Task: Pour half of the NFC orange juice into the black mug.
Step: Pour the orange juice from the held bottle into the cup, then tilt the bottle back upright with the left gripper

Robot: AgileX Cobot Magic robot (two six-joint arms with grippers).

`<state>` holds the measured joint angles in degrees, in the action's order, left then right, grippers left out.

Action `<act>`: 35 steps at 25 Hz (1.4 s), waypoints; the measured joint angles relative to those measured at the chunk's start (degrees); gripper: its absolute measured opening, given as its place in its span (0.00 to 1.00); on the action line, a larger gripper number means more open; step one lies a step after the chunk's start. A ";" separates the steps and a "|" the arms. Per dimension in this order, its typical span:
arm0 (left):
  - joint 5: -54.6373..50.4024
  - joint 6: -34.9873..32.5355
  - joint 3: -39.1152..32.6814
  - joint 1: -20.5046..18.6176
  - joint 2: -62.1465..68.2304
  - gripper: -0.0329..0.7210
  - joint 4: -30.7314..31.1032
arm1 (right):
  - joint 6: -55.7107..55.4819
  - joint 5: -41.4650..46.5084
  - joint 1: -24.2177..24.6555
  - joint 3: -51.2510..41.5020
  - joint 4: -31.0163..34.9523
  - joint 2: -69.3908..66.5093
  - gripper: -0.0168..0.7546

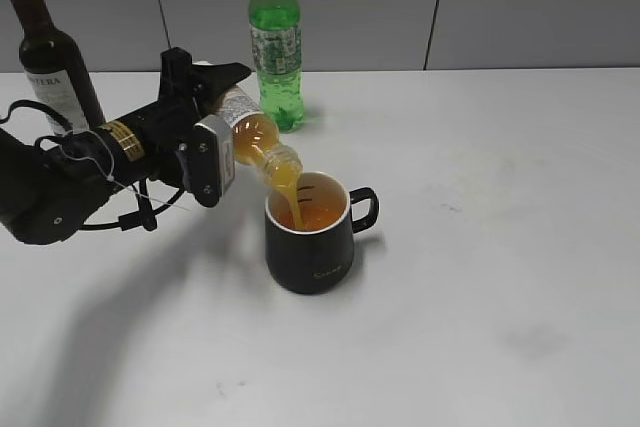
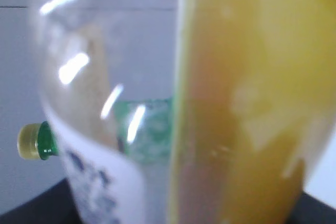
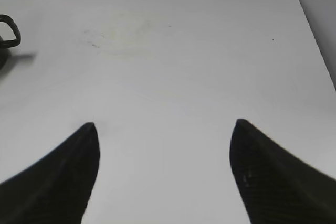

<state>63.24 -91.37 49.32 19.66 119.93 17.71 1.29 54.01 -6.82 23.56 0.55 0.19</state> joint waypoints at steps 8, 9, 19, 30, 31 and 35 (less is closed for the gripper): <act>0.00 -1.40 0.00 0.00 0.00 0.66 0.00 | 0.00 0.00 0.00 0.00 0.00 0.00 0.78; 0.00 -1.48 0.00 0.00 0.00 0.66 0.00 | 0.00 0.00 0.00 0.00 0.00 0.00 0.78; 0.00 -1.53 0.00 0.00 0.00 0.66 0.00 | 0.00 0.00 0.00 0.00 0.00 0.00 0.78; 0.04 1.45 0.02 0.00 -0.05 0.66 0.00 | 0.00 0.00 0.00 0.00 0.00 0.00 0.78; 0.04 2.68 0.02 0.00 -0.05 0.66 0.00 | 0.00 0.00 0.00 0.00 0.00 0.00 0.78; 0.04 11.45 0.02 0.00 -0.05 0.66 0.00 | 0.00 0.00 0.00 0.00 0.00 0.00 0.78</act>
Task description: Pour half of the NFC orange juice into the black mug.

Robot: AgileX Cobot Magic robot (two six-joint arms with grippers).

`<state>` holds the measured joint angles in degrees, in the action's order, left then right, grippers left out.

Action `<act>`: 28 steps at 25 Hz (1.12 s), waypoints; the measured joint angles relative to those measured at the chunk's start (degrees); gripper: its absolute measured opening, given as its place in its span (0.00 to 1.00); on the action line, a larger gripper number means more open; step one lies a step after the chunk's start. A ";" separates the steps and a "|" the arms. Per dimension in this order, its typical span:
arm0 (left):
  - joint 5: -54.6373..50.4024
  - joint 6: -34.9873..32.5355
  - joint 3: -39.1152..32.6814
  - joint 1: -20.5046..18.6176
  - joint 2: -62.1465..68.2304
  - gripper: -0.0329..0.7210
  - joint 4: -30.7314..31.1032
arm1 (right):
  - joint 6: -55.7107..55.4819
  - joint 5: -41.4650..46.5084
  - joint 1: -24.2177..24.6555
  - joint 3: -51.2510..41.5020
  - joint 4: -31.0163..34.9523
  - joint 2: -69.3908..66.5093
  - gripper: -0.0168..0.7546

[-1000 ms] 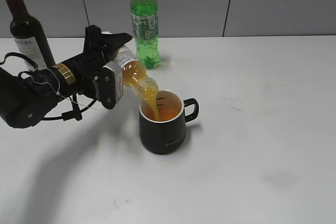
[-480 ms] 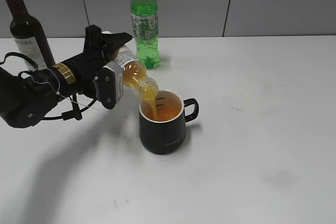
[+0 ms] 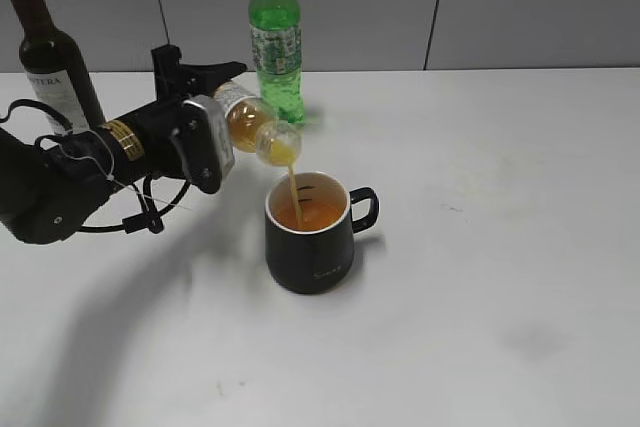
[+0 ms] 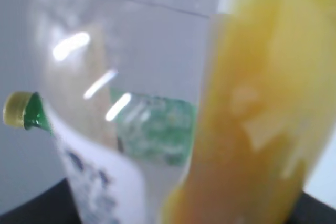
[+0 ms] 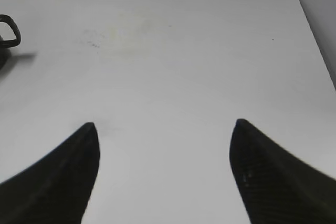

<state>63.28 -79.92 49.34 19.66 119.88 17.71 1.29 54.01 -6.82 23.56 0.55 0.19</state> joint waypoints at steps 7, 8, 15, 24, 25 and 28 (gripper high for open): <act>0.00 33.44 0.00 0.00 0.00 0.66 0.00 | 0.00 0.00 0.00 0.00 0.00 0.00 0.78; 0.00 39.15 0.00 0.00 0.00 0.66 0.00 | 0.00 0.00 0.00 0.00 0.00 0.00 0.78; 0.00 67.84 0.00 0.00 0.00 0.66 -0.24 | 0.00 0.00 0.06 0.00 0.00 0.00 0.78; -3.46 76.93 0.00 -0.06 0.00 0.66 -5.14 | 0.00 0.00 0.06 0.00 0.00 0.00 0.78; -4.17 77.06 0.00 -0.11 0.00 0.66 -5.61 | 0.00 0.00 0.06 0.00 0.00 0.00 0.78; -5.74 77.06 0.00 -0.55 0.00 0.66 -8.62 | 0.00 0.00 0.06 0.00 0.00 0.00 0.78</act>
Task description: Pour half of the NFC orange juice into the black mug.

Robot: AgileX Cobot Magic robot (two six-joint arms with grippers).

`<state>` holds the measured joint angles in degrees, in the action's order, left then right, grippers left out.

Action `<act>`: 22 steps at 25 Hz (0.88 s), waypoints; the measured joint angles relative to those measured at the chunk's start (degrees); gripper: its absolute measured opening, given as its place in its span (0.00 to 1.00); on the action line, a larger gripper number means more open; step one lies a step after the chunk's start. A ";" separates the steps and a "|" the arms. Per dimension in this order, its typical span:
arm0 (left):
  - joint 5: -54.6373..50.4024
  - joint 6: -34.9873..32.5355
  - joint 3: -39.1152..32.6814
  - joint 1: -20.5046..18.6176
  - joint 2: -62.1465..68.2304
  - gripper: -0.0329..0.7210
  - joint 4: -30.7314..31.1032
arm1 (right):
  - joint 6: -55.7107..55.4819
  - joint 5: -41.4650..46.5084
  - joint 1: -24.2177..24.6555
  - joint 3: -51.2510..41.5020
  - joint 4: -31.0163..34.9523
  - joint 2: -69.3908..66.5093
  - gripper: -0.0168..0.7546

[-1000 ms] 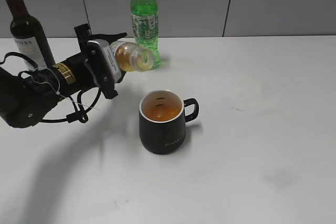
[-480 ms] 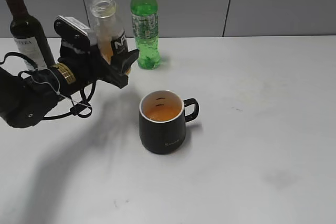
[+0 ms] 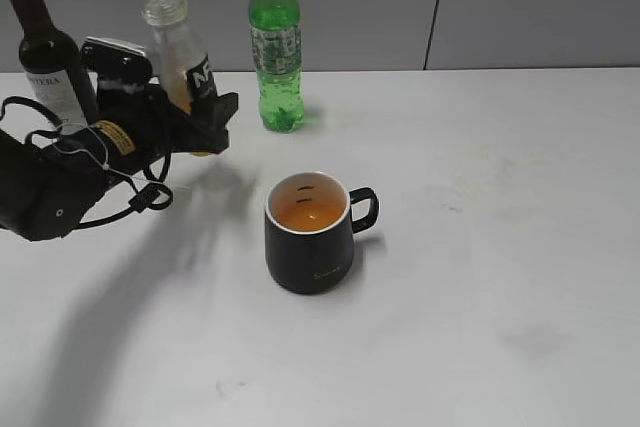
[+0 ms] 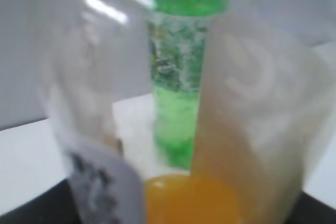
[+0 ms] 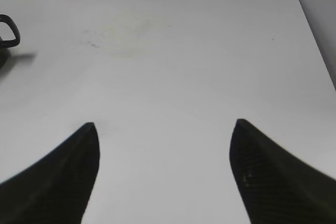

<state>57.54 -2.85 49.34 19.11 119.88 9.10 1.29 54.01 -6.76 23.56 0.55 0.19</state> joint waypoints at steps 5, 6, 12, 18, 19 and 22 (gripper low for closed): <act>-0.76 0.00 0.38 -3.11 0.62 0.66 -3.76 | 0.00 0.00 0.00 0.00 0.00 0.00 0.78; -0.85 0.00 0.64 -3.82 1.14 0.66 -3.95 | 0.00 0.00 0.00 0.00 0.00 0.00 0.78; -1.28 0.00 3.30 -5.14 5.69 0.66 -3.04 | 0.00 0.00 0.00 0.00 0.00 0.00 0.78; -1.36 0.00 5.64 -5.14 8.40 0.66 -2.33 | 0.00 0.00 0.00 0.00 0.00 0.00 0.78; -1.36 0.00 5.78 -5.14 8.69 0.66 -2.33 | 0.00 0.00 0.00 0.00 0.00 0.00 0.78; -1.25 0.00 5.91 -5.14 9.27 0.66 -2.27 | 0.00 0.00 0.00 0.00 0.00 0.00 0.78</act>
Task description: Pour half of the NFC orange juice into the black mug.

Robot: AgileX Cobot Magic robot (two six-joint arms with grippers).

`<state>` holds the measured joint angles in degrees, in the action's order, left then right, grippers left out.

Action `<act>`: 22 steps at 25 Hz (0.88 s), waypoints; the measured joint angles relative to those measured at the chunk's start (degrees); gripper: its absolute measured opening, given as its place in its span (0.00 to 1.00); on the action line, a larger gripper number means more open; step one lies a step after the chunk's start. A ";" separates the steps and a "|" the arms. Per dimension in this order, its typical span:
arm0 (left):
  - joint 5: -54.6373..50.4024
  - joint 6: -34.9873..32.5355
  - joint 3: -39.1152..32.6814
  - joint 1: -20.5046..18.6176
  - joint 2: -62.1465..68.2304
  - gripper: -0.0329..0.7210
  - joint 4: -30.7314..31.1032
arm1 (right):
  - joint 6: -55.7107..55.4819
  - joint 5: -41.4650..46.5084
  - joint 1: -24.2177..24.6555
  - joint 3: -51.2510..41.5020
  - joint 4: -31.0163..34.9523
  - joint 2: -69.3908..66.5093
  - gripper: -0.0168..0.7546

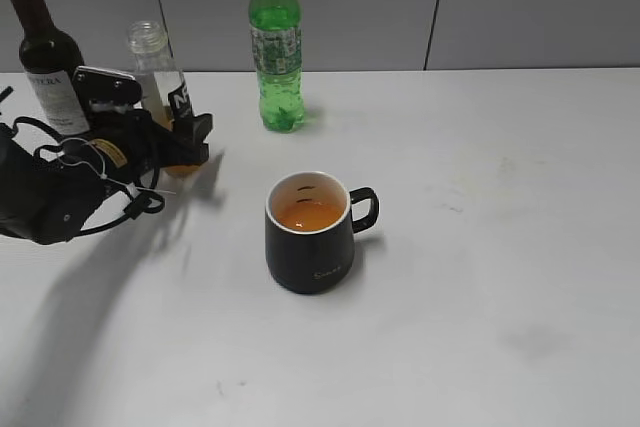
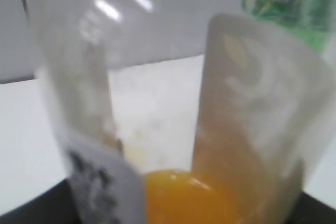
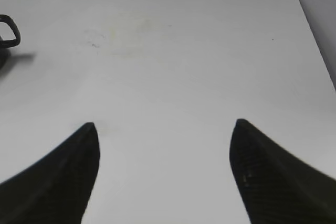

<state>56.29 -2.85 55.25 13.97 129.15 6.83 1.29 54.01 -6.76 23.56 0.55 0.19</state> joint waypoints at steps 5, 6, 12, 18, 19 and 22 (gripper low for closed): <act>-0.13 0.00 0.00 0.00 0.25 0.66 0.00 | 0.00 0.00 0.00 0.00 0.00 0.00 0.78; -0.13 0.00 0.00 0.00 0.25 0.66 0.00 | 0.00 0.00 0.00 0.00 0.00 0.00 0.78; 0.15 0.00 0.17 0.00 0.25 0.82 -0.25 | 0.00 0.00 0.00 0.00 0.00 0.00 0.78; 0.34 0.00 0.22 0.00 0.25 0.86 -0.30 | 0.00 0.00 0.00 0.00 0.00 0.00 0.78; 0.34 0.00 0.22 0.00 0.25 0.86 -0.30 | 0.00 0.00 0.00 0.00 0.00 0.00 0.78; 0.41 0.00 -0.01 0.00 0.25 0.86 -0.48 | 0.00 0.00 0.00 0.00 0.00 0.00 0.78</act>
<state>56.69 -2.85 55.25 13.97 129.40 6.35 1.29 54.01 -6.76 23.56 0.55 0.19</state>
